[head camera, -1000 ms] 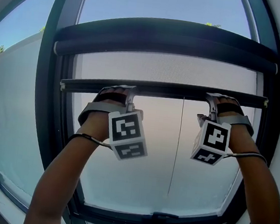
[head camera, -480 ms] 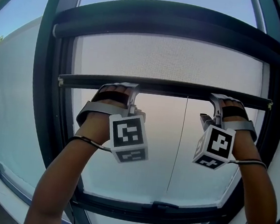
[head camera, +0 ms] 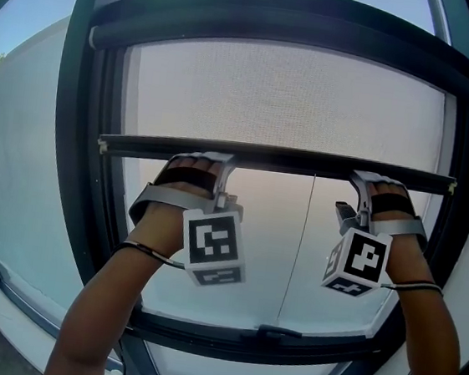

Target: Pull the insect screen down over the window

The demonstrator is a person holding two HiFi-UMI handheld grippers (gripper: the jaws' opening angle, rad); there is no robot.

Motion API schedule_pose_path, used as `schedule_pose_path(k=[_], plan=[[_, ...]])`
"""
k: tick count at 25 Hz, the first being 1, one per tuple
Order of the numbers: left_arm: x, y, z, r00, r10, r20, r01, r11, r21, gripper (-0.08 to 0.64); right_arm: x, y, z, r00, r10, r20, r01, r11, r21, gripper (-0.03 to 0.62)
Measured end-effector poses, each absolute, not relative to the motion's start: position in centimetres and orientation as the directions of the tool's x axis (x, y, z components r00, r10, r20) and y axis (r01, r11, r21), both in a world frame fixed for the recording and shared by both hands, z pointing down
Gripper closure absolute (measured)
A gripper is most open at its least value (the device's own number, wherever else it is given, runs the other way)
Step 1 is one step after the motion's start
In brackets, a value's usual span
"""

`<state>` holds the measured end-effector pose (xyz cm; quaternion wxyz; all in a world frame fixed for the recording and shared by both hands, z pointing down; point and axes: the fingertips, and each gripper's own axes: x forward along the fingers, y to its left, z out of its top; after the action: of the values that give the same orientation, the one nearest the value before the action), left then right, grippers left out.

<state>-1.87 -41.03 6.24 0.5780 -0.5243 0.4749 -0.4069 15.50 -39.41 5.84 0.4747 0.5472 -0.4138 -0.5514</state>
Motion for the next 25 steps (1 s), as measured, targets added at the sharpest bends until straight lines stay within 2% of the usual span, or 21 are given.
schedule_pose_path(k=[8,16,25], plan=[[-2.3,-40.8,9.8,0.247,-0.965,-0.082,-0.028,0.078,-0.997,0.276,15.1,-38.9,9.3,0.062,-0.981,-0.186,0.080,-0.181,0.980,0.336],[-2.3,-39.9,11.0,0.275,-0.959,0.061,-0.009,-0.066,-0.998,0.276,15.1,-38.2,10.5,0.062,-0.997,-0.051,0.096,-0.045,0.994,0.336],[-3.3,-39.5,11.3,0.288,-0.950,0.119,-0.005,-0.126,-0.992,0.276,14.1,-37.8,10.8,0.057,-0.998,0.023,0.088,0.028,0.996,0.336]])
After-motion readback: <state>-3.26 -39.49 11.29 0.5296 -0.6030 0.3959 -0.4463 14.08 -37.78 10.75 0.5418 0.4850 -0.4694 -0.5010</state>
